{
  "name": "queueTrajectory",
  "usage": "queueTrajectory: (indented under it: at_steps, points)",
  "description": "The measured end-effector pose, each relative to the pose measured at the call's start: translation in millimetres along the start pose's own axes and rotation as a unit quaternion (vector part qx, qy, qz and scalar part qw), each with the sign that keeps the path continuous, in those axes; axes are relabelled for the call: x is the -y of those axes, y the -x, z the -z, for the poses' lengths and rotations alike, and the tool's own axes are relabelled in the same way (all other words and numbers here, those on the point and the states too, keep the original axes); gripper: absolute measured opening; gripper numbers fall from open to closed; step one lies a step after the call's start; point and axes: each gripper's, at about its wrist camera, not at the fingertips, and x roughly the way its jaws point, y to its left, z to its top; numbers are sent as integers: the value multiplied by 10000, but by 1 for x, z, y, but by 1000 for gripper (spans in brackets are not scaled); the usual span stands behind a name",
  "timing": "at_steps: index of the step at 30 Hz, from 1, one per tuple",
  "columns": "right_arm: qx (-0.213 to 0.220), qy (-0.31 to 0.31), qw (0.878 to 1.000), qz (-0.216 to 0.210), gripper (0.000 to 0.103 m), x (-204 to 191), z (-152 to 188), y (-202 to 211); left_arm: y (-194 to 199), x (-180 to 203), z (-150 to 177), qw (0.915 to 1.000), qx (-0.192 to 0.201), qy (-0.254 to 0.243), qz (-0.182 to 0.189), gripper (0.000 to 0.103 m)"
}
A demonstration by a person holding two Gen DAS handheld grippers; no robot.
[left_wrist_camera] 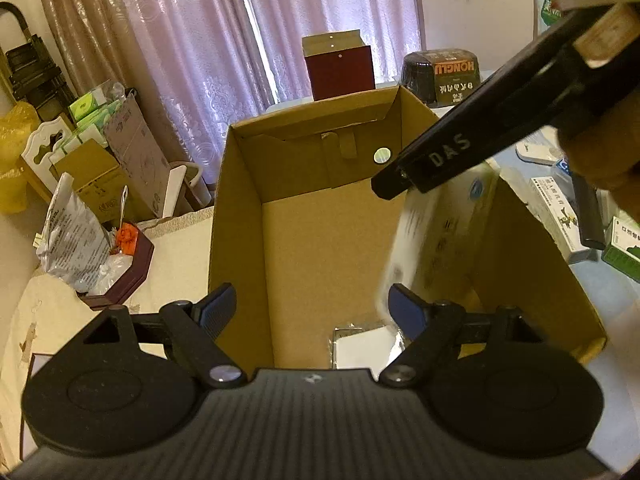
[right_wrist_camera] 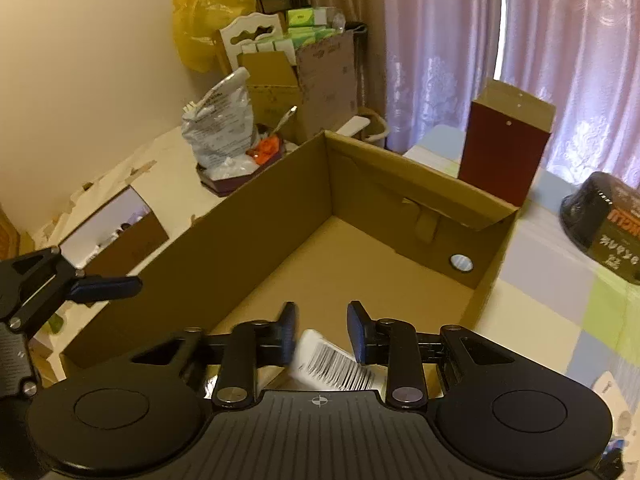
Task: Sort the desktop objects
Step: 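Carry both items over the cardboard box and open both tools to drop them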
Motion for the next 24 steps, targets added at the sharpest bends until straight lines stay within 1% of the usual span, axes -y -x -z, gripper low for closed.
queueTrajectory:
  at_steps: [4, 6, 7, 8, 9, 10, 11, 16, 22, 24]
  points:
    - [136, -36, 9999, 68, 31, 2, 6, 7, 4, -1, 2, 10000, 17, 63, 48, 80]
    - [276, -81, 9995, 93, 31, 3, 9, 16, 5, 1, 3, 10000, 11, 70, 67, 80]
    - [353, -107, 9993, 104, 36, 4, 10, 20, 6, 2, 3, 9999, 13, 73, 77, 80]
    - [513, -131, 9985, 148, 73, 4, 11, 25, 7, 2, 3, 9999, 13, 87, 90, 80]
    - [717, -154, 9971, 209, 103, 4, 12, 31, 8, 2, 4, 9999, 10, 107, 105, 81]
    - [910, -148, 9955, 197, 103, 4, 12, 37, 9, 3, 4, 9998, 7, 126, 119, 81]
    - [946, -129, 9953, 184, 103, 4, 11, 39, 10, 3, 4, 9998, 6, 144, 123, 81]
    - [938, -203, 9950, 273, 103, 10, 11, 52, 18, 5, 5, 9997, 28, 191, 113, 81]
    - [940, -400, 9940, 379, 103, 23, 36, 85, 31, 10, 0, 9997, 90, 192, 96, 82]
    - [957, -436, 9935, 439, 103, 27, 51, 101, 37, 14, -2, 9997, 140, 196, 93, 84]
